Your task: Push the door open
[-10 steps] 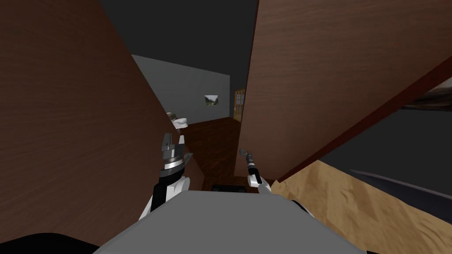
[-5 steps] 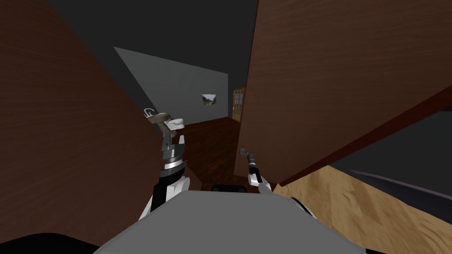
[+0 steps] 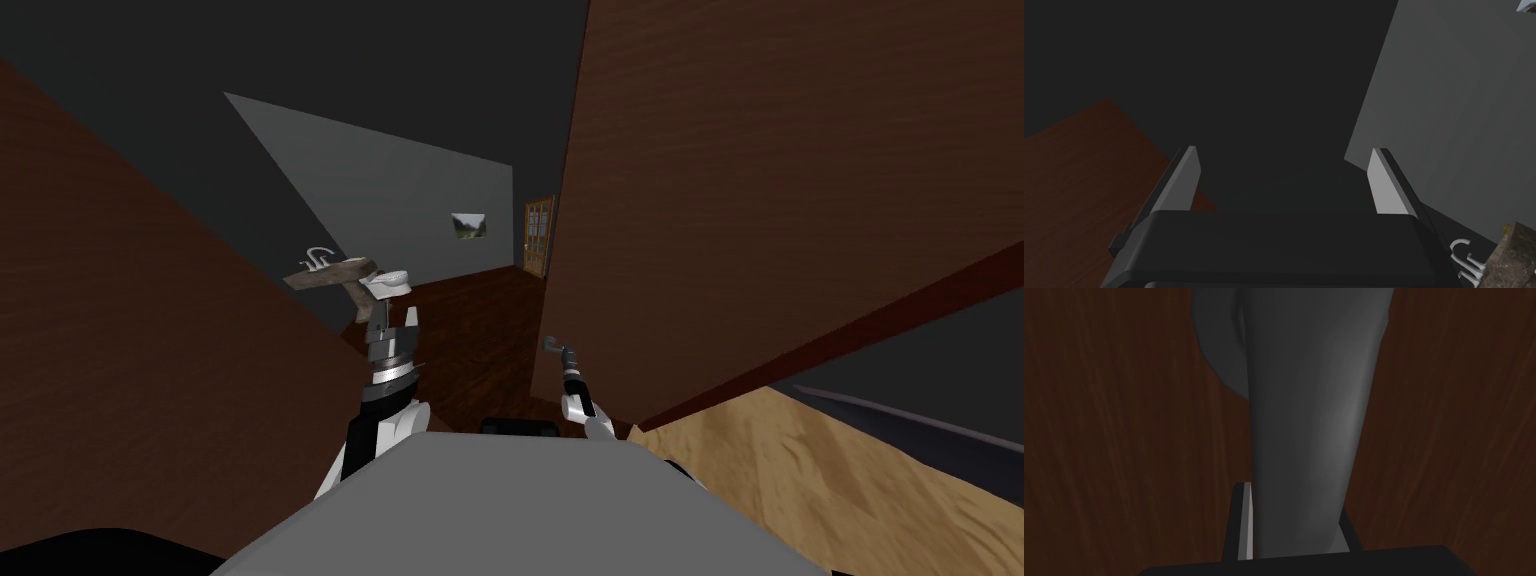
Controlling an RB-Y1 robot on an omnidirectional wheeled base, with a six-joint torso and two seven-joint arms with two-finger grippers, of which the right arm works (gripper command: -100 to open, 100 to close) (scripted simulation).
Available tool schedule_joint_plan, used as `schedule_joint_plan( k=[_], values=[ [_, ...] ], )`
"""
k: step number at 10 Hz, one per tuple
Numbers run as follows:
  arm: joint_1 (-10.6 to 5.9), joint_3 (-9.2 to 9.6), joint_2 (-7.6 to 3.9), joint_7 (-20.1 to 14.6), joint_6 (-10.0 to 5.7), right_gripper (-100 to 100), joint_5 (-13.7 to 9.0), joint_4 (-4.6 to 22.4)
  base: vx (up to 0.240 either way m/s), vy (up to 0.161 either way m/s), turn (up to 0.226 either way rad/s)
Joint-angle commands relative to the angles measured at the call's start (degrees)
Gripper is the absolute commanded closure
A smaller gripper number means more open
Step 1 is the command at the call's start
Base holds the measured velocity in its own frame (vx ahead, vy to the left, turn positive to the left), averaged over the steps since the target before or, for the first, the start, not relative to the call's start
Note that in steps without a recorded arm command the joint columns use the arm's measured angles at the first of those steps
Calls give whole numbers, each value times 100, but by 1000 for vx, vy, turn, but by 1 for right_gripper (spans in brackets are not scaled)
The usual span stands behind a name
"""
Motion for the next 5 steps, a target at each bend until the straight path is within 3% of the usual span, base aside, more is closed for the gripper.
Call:
schedule_joint_plan(
  k=[1,2,3,5],
  values=[
    [-63,-175,-89,76,-150,100,-87,45,223,26,-111],
    [-63,-175,-89,76,-150,100,-87,254,137,24,-35],
    [-63,-175,-89,76,-150,100,-87,45,49,14,-19],
    [-70,-338,18,253,-188,100,-182,47,166,53,-139]
  ],
)
